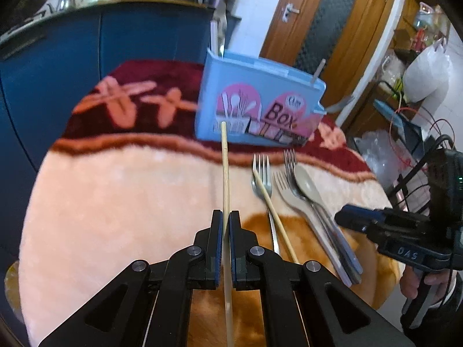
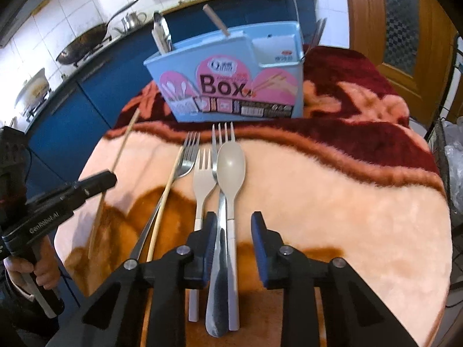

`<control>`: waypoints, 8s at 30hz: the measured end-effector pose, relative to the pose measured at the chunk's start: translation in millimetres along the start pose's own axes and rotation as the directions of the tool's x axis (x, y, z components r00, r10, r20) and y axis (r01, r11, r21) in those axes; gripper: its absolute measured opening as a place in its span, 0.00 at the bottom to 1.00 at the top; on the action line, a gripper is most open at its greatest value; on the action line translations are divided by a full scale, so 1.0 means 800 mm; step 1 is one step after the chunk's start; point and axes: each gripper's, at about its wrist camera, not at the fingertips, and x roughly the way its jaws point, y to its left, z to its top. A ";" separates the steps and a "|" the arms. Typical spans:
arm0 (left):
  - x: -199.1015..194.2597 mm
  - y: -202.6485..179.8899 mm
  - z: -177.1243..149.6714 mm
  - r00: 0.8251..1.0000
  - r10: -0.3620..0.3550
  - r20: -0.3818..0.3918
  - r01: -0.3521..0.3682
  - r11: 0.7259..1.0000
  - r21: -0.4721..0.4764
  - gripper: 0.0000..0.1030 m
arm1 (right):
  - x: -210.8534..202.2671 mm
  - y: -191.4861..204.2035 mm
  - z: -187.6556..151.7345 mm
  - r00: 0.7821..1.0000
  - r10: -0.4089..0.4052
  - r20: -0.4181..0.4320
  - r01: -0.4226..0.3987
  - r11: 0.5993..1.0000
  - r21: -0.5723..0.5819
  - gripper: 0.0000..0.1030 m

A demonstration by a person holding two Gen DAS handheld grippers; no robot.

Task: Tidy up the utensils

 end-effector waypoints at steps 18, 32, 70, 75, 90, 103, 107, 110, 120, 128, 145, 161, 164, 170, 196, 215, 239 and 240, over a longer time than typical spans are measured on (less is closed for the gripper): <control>-0.011 0.016 0.000 0.997 -0.033 0.072 0.035 0.999 -0.022 0.04 | 0.021 -0.007 0.023 0.998 0.052 -0.045 -0.051 0.999 0.008 0.08; -0.039 0.004 0.038 0.961 -0.047 0.274 0.051 0.999 -0.008 0.04 | -0.051 -0.018 0.012 0.942 0.090 0.324 -0.109 0.993 0.040 0.08; 0.042 -0.025 0.170 0.723 0.093 0.684 -0.081 0.995 -0.050 0.04 | -0.074 -0.046 0.152 0.711 -0.041 0.702 0.026 0.999 0.033 0.08; 0.043 -0.025 0.167 0.716 0.094 0.692 -0.087 0.995 -0.046 0.04 | -0.048 -0.049 0.166 0.701 -0.070 0.710 0.063 0.997 0.036 0.08; 0.053 -0.029 0.157 0.736 0.089 0.671 -0.087 0.996 -0.037 0.20 | -0.018 -0.035 0.155 0.751 -0.051 0.658 0.093 0.995 -0.029 0.27; 0.046 -0.030 0.151 0.747 0.092 0.659 -0.095 0.995 -0.031 0.31 | -0.031 -0.031 0.150 0.744 -0.036 0.667 0.069 0.997 -0.024 0.28; 0.033 -0.030 0.153 0.762 0.095 0.640 -0.099 0.995 -0.030 0.31 | -0.050 -0.030 0.140 0.737 -0.033 0.675 0.062 0.998 -0.019 0.30; 0.019 -0.027 0.152 0.779 0.105 0.618 -0.114 0.993 -0.026 0.31 | -0.061 -0.031 0.134 0.745 -0.029 0.666 0.051 0.999 -0.013 0.31; -0.009 -0.011 0.130 0.852 0.138 0.505 -0.153 0.988 -0.013 0.31 | -0.076 -0.039 0.106 0.799 -0.030 0.601 0.004 0.999 0.043 0.34; -0.013 0.005 0.121 0.894 0.145 0.423 -0.168 0.986 0.016 0.31 | -0.077 -0.046 0.085 0.826 -0.048 0.562 0.003 0.997 0.080 0.36; 0.041 0.090 0.215 0.965 0.146 0.217 -0.145 0.989 -0.021 0.31 | -0.053 -0.085 0.068 0.861 -0.115 0.496 0.018 0.980 0.196 0.37; 0.119 0.112 0.244 0.973 0.212 0.088 -0.213 0.977 -0.007 0.31 | -0.076 -0.079 0.183 0.905 -0.124 0.406 0.130 0.991 0.012 0.37; 0.107 0.109 0.242 0.968 0.229 0.102 -0.232 0.972 0.023 0.31 | -0.069 -0.077 0.230 0.941 -0.069 0.331 0.094 0.994 -0.060 0.39; 0.084 0.085 0.241 0.957 0.254 0.138 -0.268 0.959 0.095 0.41 | -0.020 -0.075 0.328 0.996 0.009 0.093 0.008 0.985 -0.173 0.40; 0.115 0.102 0.208 0.955 0.280 0.092 -0.281 0.960 -0.002 0.42 | 0.222 0.053 0.406 0.843 -0.130 -0.522 -0.265 0.745 -0.613 0.33; 0.127 0.117 0.202 0.961 0.271 0.062 -0.268 0.962 -0.058 0.42 | 0.267 0.042 0.405 0.828 -0.253 -0.501 -0.180 0.725 -0.665 0.06; 0.093 0.063 0.188 0.954 0.269 0.131 -0.274 0.962 0.014 0.42 | -0.014 -0.101 0.390 0.942 -0.323 0.086 0.334 0.910 -0.246 0.06; 0.088 0.061 0.186 0.957 0.258 0.136 -0.262 0.965 0.014 0.42 | -0.035 -0.099 0.380 0.945 -0.303 0.122 0.323 0.920 -0.221 0.06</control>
